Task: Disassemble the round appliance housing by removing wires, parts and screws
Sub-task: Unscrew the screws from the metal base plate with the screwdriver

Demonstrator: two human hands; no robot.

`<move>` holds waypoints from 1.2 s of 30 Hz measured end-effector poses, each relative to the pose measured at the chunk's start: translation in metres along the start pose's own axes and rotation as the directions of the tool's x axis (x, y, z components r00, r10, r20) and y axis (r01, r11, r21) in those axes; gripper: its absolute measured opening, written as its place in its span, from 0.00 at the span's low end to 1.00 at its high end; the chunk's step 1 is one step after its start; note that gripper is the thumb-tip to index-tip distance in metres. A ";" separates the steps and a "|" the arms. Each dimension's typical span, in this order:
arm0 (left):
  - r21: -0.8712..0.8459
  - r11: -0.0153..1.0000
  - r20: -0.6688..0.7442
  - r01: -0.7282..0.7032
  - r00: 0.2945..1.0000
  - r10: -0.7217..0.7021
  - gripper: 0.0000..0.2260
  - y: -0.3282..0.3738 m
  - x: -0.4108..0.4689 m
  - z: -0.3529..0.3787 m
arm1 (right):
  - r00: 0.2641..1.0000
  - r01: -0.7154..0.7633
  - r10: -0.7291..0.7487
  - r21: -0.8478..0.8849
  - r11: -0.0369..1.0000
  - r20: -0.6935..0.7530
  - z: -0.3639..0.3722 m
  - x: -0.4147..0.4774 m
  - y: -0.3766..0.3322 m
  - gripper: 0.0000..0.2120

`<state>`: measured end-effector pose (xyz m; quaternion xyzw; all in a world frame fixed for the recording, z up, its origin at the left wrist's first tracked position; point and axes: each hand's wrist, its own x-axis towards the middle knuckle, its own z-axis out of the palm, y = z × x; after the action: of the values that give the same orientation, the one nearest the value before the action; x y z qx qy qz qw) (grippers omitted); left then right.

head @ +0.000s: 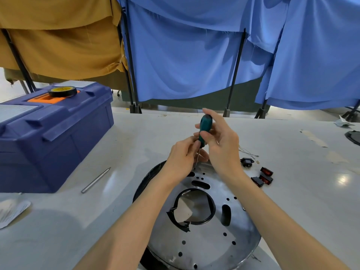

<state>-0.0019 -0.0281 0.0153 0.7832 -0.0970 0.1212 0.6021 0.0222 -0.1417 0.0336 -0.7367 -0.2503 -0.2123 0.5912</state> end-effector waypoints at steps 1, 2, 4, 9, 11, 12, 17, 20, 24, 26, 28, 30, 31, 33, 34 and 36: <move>0.021 1.000 -0.010 -0.004 1.000 0.004 0.08 -0.001 0.001 0.000 | 1.000 0.003 -0.003 -0.012 1.000 0.009 0.000 0.000 0.001 0.22; 0.043 0.999 -0.021 -0.007 1.000 0.008 0.06 -0.002 0.001 0.000 | 1.000 0.002 -0.002 -0.038 0.999 0.008 0.000 0.000 0.001 0.22; 0.071 0.997 -0.035 -0.015 0.999 0.018 0.04 -0.005 0.002 0.000 | 1.000 0.004 -0.007 -0.098 0.995 -0.029 0.001 0.001 0.002 0.24; 0.139 0.983 -0.001 -0.116 0.993 0.118 0.11 -0.004 0.001 0.000 | 0.995 -0.005 -0.004 -0.085 0.996 -0.099 0.002 0.001 0.001 0.29; 0.128 0.986 -0.015 -0.106 0.994 0.108 0.07 -0.005 0.002 0.000 | 0.996 -0.004 -0.001 -0.060 0.998 -0.088 0.001 0.001 0.002 0.26; 0.114 0.990 -0.027 -0.087 0.995 0.091 0.05 -0.006 0.002 -0.001 | 0.998 0.003 -0.007 -0.058 0.998 -0.070 0.001 0.001 0.002 0.23; 0.123 0.991 -0.031 -0.060 0.997 0.064 0.07 -0.006 0.002 0.000 | 0.996 0.055 -0.062 -0.121 0.991 -0.058 0.004 -0.001 0.003 0.23; 0.117 0.990 0.026 -0.084 0.996 0.081 0.11 -0.003 0.001 0.000 | 0.997 0.036 -0.044 -0.114 0.993 -0.071 0.003 0.001 0.003 0.27; 0.046 0.998 0.012 -0.032 0.999 0.032 0.06 -0.002 0.001 -0.002 | 0.999 0.022 -0.024 -0.085 0.996 -0.029 0.000 -0.001 0.004 0.25; 0.052 0.999 -0.026 -0.010 1.000 0.011 0.02 -0.003 0.000 -0.002 | 1.000 0.029 -0.029 -0.069 0.997 0.007 0.001 -0.001 0.004 0.21; 0.062 0.998 -0.052 -0.005 0.999 0.009 0.05 -0.004 0.001 -0.002 | 0.999 0.045 -0.046 -0.094 0.995 -0.014 0.002 -0.001 0.003 0.19; 0.086 0.996 -0.024 -0.022 0.999 0.024 0.08 -0.004 0.001 -0.002 | 0.998 0.037 -0.042 -0.112 0.993 -0.039 0.003 -0.001 0.002 0.22; 0.086 0.996 0.005 -0.033 0.999 0.033 0.10 -0.003 0.001 -0.001 | 0.998 0.028 -0.034 -0.104 0.994 -0.048 0.003 -0.001 0.001 0.23; 0.071 0.996 0.048 -0.050 0.998 0.046 0.10 -0.002 0.001 0.000 | 0.998 0.004 -0.009 -0.083 0.997 -0.056 0.002 -0.001 0.000 0.26; 0.059 0.997 0.046 -0.050 0.998 0.048 0.09 -0.002 0.001 0.000 | 0.999 -0.001 -0.003 -0.075 0.997 -0.048 0.001 -0.001 0.000 0.26; 0.053 0.998 0.025 -0.038 0.999 0.036 0.08 -0.002 0.001 0.000 | 1.000 0.004 -0.004 -0.050 0.999 -0.007 0.000 -0.001 0.000 0.25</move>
<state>-0.0008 -0.0274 0.0140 0.7986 -0.1155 0.1253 0.5772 0.0211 -0.1416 0.0327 -0.7501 -0.2443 -0.2222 0.5729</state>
